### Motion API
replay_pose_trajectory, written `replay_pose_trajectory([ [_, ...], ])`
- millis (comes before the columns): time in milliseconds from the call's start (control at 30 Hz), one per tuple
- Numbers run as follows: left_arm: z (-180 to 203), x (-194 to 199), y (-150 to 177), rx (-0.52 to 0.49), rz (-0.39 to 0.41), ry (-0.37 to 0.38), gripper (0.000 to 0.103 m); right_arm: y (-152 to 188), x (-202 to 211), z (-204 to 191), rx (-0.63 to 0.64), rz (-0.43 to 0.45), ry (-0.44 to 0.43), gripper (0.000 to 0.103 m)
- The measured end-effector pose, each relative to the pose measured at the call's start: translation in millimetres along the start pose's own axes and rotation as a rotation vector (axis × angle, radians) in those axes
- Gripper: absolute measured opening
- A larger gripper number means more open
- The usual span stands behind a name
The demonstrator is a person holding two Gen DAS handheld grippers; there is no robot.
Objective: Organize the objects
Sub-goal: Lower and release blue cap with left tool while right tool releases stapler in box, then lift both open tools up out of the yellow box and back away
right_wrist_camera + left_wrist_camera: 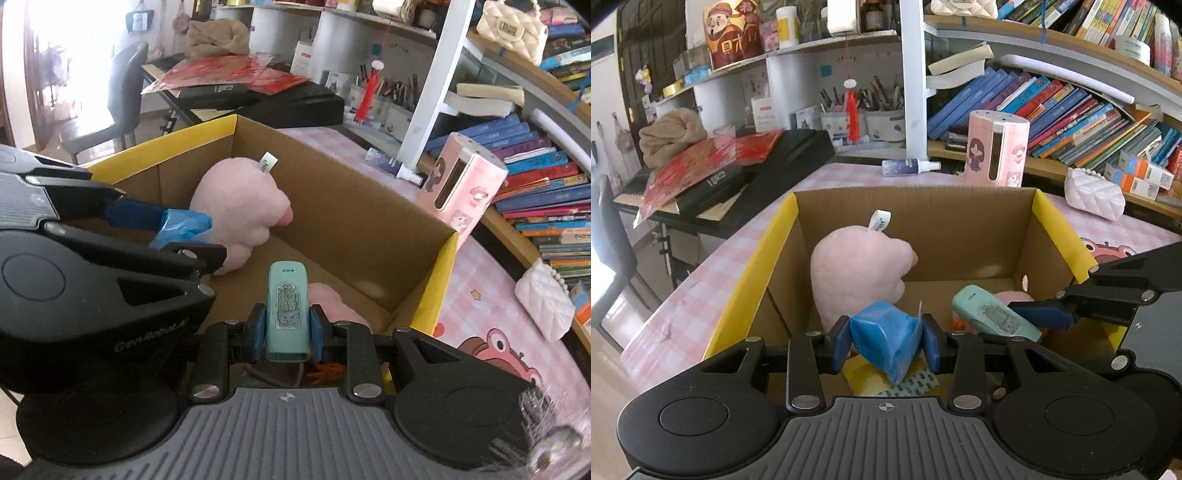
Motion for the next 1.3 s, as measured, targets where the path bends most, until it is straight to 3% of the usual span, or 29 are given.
replay_pose_trajectory([
  [433, 0.4, 0.8, -1.2, 0.010, 0.030, 0.001, 0.042, -1.2, -7.2, 5.1, 0.044, -0.009, -0.016, 0.023],
  [533, -3.3, 10.8, -3.5, 0.015, 0.064, -0.012, 0.060, -1.0, -3.9, 6.1, 0.025, 0.008, -0.002, 0.024],
  [667, -10.0, 28.3, -6.4, 0.032, 0.103, -0.023, 0.074, -2.5, 5.2, 5.2, -0.016, 0.033, 0.005, 0.043],
  [833, -19.2, 56.3, -8.3, 0.062, 0.166, -0.029, 0.089, -5.3, 32.1, 2.1, -0.057, 0.090, 0.032, 0.053],
  [900, -22.7, 68.2, -8.8, 0.068, 0.191, -0.026, 0.090, -5.2, 48.6, 1.3, -0.081, 0.127, 0.049, 0.061],
  [1167, -40.6, 102.1, 2.4, 0.124, 0.251, -0.039, 0.097, 3.1, 97.5, 9.5, -0.200, 0.224, 0.177, 0.070],
  [1300, -48.9, 109.4, 17.2, 0.132, 0.242, -0.048, 0.097, 18.9, 109.2, 12.4, -0.269, 0.222, 0.232, 0.072],
])
Point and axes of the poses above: each gripper's, at about its wrist camera, not at the fingertips, and x roughly against the way its jaws point, z to its right, y to its underside, the point moved 8 cm from there along -x, roughly the way its jaws point, and after that the axes turned 1 degree about -z, right-handed, at the moved point
